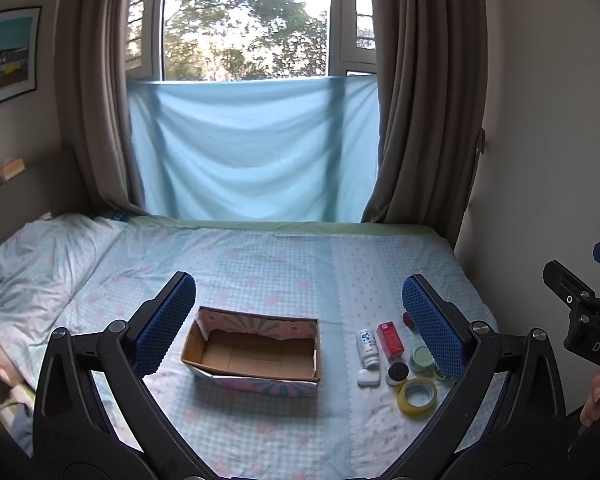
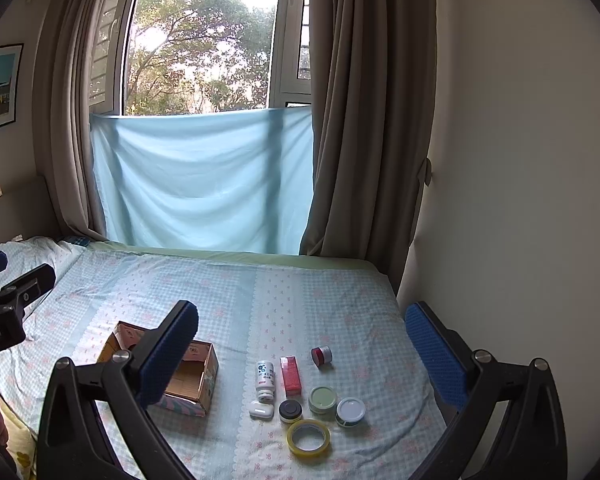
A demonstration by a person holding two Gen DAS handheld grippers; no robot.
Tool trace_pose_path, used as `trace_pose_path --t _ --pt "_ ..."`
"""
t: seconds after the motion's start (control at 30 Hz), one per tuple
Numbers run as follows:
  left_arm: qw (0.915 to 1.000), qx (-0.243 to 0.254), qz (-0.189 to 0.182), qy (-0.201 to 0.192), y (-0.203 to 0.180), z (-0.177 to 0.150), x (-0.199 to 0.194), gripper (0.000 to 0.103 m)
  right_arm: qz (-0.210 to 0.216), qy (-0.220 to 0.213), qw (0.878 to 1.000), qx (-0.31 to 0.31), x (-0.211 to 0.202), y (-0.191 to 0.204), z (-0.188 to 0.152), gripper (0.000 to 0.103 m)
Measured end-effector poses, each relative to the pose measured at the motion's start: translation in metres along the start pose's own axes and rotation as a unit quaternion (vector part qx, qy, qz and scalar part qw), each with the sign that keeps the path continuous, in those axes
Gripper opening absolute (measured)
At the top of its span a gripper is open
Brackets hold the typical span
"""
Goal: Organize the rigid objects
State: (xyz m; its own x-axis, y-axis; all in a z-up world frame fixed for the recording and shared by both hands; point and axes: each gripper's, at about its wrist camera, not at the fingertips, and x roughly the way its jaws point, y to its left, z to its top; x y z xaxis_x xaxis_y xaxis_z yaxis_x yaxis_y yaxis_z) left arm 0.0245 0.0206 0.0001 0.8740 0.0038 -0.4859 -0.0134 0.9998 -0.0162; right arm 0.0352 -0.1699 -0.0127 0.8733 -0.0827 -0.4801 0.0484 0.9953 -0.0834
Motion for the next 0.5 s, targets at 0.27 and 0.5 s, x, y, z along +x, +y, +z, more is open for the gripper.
trace_pose_path --t 0.27,0.5 --pt "1.0000 0.000 -0.002 0.001 -0.0001 -0.0007 0.0014 0.102 0.000 0.000 1.000 0.000 0.0000 0.0002 0.0004 0.103" --pt "1.0000 0.003 0.000 -0.001 -0.0010 -0.0015 0.0022 0.102 0.000 0.001 1.000 -0.001 0.0015 0.0008 -0.0011 0.103"
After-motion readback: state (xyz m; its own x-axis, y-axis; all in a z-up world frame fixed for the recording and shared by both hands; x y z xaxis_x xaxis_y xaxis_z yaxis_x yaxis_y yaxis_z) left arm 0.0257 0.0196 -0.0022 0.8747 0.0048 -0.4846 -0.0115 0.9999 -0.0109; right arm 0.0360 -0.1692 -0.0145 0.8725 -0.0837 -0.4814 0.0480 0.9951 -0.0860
